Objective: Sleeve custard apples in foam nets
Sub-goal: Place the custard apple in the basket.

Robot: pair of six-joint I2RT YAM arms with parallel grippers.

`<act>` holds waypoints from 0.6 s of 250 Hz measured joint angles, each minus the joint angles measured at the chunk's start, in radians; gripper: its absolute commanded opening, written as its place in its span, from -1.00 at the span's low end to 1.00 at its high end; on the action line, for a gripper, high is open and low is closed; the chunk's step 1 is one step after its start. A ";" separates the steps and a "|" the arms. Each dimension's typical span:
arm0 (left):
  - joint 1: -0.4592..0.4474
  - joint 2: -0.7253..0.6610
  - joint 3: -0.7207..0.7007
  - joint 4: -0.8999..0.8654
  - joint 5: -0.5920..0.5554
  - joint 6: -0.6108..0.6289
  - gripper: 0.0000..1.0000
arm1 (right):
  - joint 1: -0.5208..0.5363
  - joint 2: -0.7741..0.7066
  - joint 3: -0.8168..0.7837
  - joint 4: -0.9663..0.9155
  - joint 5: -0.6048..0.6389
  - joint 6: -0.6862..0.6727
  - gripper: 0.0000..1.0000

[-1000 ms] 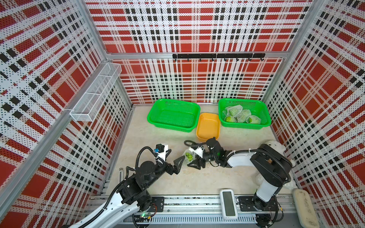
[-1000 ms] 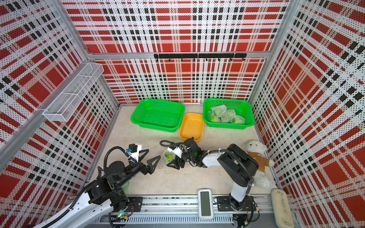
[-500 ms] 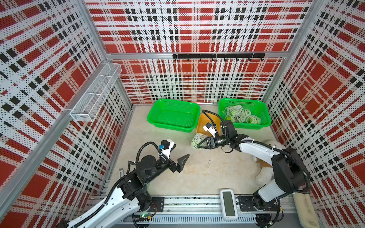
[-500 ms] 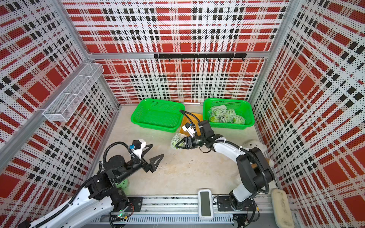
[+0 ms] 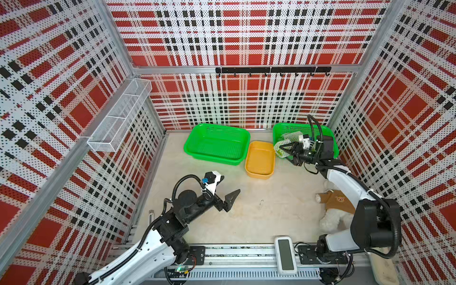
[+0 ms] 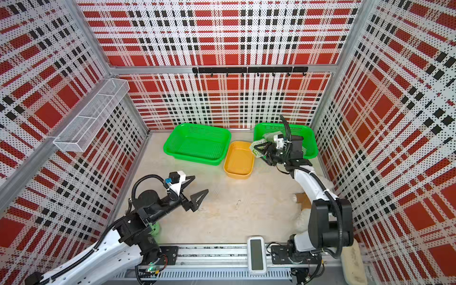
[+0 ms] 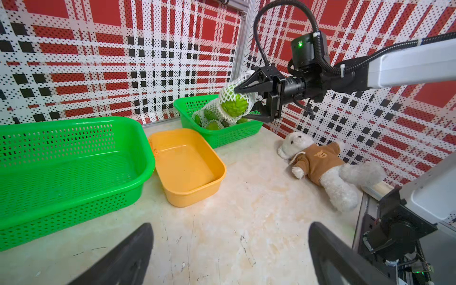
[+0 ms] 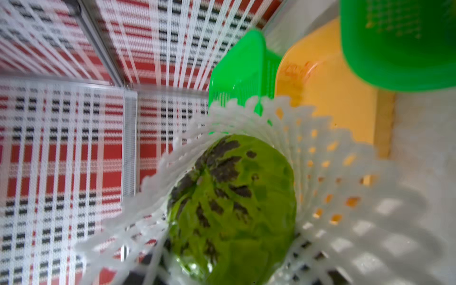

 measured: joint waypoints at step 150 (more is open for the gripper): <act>0.073 -0.019 -0.021 0.050 0.075 -0.020 0.99 | -0.298 0.164 -0.012 0.222 0.201 0.324 0.30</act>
